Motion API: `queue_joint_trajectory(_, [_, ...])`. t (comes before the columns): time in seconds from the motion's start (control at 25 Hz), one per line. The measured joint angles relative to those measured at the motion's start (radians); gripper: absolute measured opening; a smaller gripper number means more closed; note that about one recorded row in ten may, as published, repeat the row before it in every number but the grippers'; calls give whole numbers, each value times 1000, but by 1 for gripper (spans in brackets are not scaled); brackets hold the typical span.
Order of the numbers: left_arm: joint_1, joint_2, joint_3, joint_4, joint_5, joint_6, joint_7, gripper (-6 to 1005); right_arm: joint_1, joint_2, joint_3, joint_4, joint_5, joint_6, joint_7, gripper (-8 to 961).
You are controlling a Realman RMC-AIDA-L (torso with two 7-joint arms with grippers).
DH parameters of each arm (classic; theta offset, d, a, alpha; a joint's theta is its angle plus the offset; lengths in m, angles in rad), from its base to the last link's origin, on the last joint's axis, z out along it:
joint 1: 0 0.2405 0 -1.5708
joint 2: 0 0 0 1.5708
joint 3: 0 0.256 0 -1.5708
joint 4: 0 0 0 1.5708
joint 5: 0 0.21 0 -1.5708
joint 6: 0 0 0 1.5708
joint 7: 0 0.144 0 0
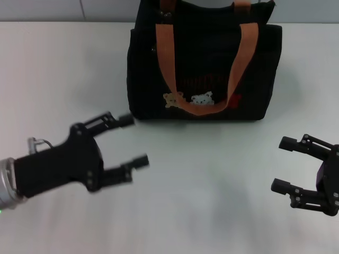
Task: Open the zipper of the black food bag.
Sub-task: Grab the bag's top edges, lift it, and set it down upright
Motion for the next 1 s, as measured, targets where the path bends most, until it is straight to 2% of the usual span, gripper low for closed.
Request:
queue_joint_trajectory(0.12, [21, -1, -19, -37, -110, -84, 1, 795, 0, 1, 1, 2, 0, 5, -4, 834])
queue_joint_trajectory(0.2, [21, -1, -19, -37, -110, -84, 1, 794, 0, 2, 1, 4, 0, 11, -4, 834])
queue_joint_trajectory(0.28, [21, 1, -33, -113, -215, -231, 2, 792, 1, 6, 1, 5, 0, 16, -5, 835])
queue_joint_trajectory(0.48, [-13, -2, -27, -142, -219, -302, 9, 787, 2, 11, 2, 5, 0, 25, -8, 835])
queue_joint_trajectory(0.52, [-66, -3, -33, -204, -222, -370, 56, 786, 2, 12, 2, 5, 0, 25, -8, 835])
queue_joint_trajectory(0.6, [-86, -5, -34, -223, -223, -399, 82, 784, 2, 11, 2, 5, 0, 25, -8, 835])
queue_joint_trajectory(0.64, [-131, -7, -49, -271, -228, -479, 132, 783, 1, 11, 2, 5, 0, 25, -9, 835])
queue_joint_trajectory(0.76, [-161, -7, -89, -304, -230, -537, 162, 781, -2, 11, 2, 5, 0, 26, -9, 835])
queue_joint_trajectory(1.0, [-156, -7, -151, -320, -230, -548, 186, 775, -7, 11, 2, 5, 0, 26, -9, 835])
